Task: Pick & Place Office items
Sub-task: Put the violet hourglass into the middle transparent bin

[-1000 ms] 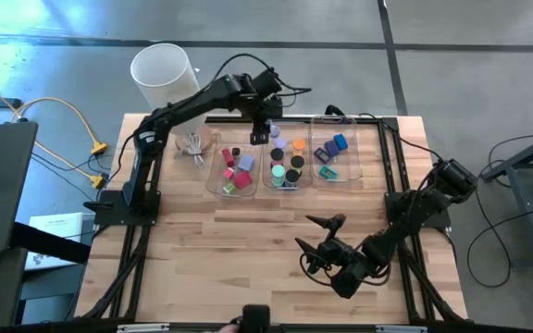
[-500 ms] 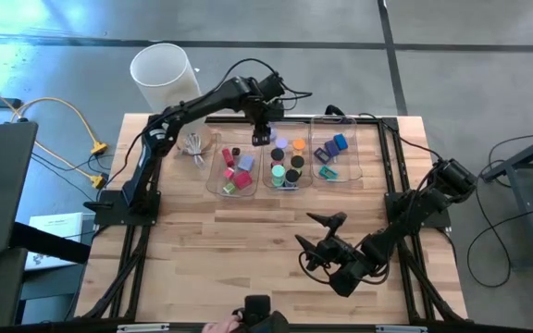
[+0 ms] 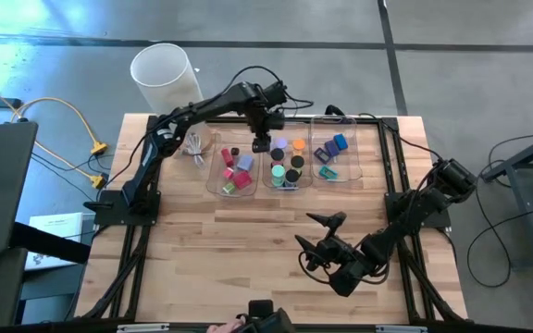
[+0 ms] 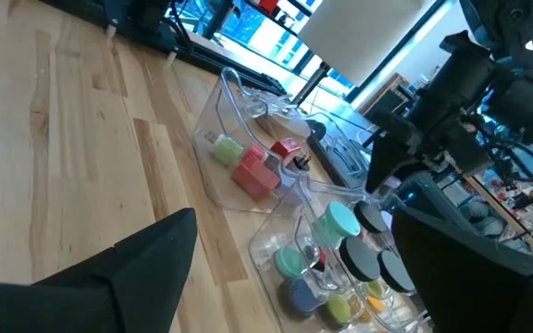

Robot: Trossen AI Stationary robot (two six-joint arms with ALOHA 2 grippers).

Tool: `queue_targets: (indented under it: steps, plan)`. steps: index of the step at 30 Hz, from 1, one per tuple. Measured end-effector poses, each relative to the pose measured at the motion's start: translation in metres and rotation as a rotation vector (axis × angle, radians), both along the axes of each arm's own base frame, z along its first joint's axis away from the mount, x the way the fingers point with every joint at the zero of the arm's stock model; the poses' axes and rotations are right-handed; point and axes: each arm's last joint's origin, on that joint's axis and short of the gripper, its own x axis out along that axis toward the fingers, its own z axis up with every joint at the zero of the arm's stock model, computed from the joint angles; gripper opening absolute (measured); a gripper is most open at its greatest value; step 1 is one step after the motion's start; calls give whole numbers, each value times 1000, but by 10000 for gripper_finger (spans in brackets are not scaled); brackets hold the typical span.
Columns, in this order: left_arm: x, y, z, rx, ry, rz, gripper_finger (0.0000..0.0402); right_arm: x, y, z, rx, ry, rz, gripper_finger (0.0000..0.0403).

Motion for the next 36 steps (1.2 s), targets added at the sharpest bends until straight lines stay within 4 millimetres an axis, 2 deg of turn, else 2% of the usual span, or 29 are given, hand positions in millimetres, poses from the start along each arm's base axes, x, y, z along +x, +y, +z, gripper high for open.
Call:
queue_targets:
  steps: [7,17,27,36]
  plan:
    - [5,2,-10,-14,6,-5,196,0,0,0,4,3,4,352]
    - [8,2,-9,3,-18,-15,196,0,0,0,3,2,4,352]
    - [19,4,-33,-2,13,-17,196,2,-3,0,8,1,-10,352]
    - [19,5,-34,-11,18,46,196,1,-4,-2,6,9,-14,352]
